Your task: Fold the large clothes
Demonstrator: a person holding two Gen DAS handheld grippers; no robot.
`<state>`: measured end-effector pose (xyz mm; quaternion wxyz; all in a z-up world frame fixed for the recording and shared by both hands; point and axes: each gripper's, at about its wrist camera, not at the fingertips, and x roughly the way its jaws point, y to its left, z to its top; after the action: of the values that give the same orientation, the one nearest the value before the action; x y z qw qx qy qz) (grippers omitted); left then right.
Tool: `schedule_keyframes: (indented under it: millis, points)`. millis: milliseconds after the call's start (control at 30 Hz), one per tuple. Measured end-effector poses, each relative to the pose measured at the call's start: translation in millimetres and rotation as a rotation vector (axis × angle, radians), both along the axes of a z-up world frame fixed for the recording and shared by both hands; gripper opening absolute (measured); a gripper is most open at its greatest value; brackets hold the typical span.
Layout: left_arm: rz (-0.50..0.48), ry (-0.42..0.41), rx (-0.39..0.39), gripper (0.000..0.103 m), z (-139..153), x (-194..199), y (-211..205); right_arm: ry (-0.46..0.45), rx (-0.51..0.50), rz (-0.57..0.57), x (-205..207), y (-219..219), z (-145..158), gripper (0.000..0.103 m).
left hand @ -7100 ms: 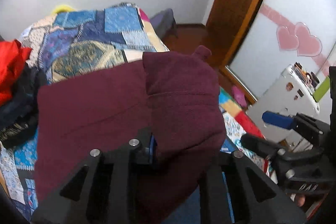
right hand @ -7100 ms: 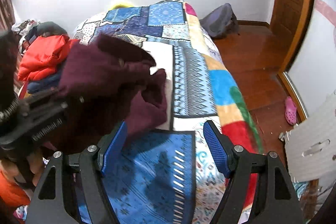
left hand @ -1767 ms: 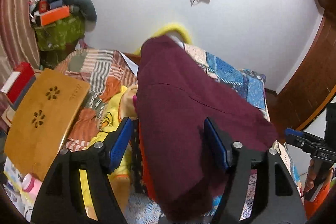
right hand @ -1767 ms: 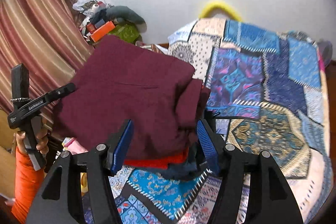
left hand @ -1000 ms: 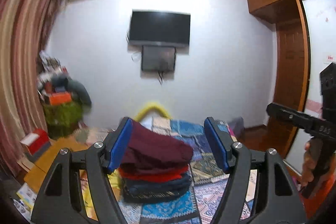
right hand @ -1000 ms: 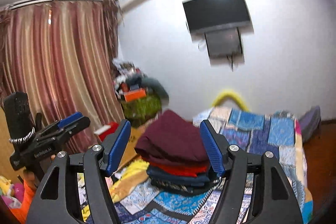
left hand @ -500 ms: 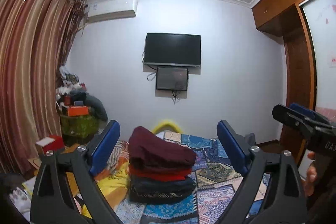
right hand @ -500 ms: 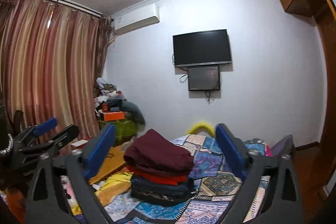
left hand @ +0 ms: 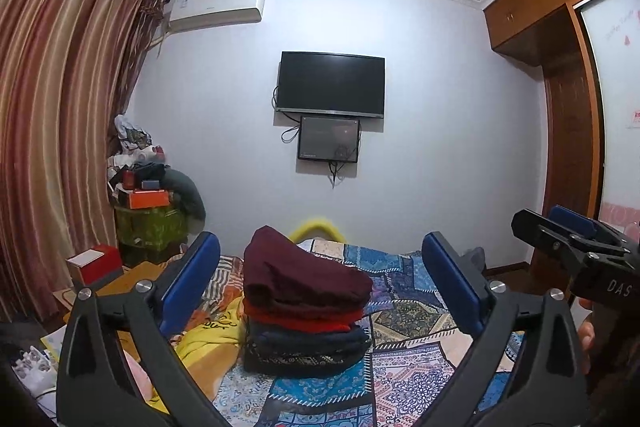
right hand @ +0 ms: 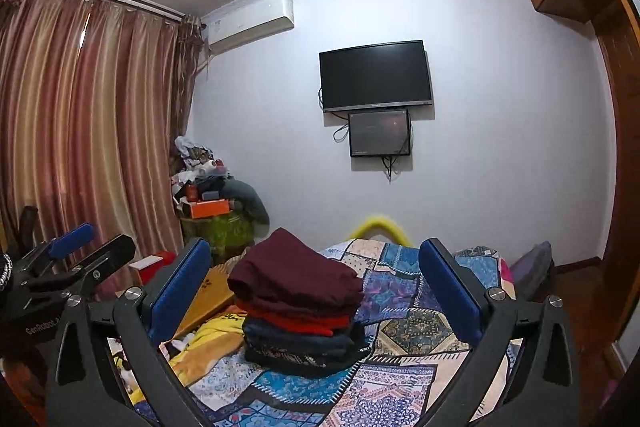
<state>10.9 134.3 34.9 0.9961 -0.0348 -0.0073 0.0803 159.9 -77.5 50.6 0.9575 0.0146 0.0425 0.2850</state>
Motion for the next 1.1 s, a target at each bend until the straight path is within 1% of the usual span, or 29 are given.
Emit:
schedule_keyframes:
  millis: [167, 633, 1100]
  points:
    - [0.008, 0.014, -0.010, 0.102, -3, 7, 3, 0.007, -0.012, -0.005, 0, 2, -4, 0.103]
    - [0.020, 0.037, -0.041, 0.103, -8, 15, 11, 0.029, -0.036, -0.008, 0, 4, -2, 0.103]
    - [0.016, 0.049, -0.037, 0.103, -8, 19, 9, 0.041, -0.042, -0.005, -1, 4, -3, 0.103]
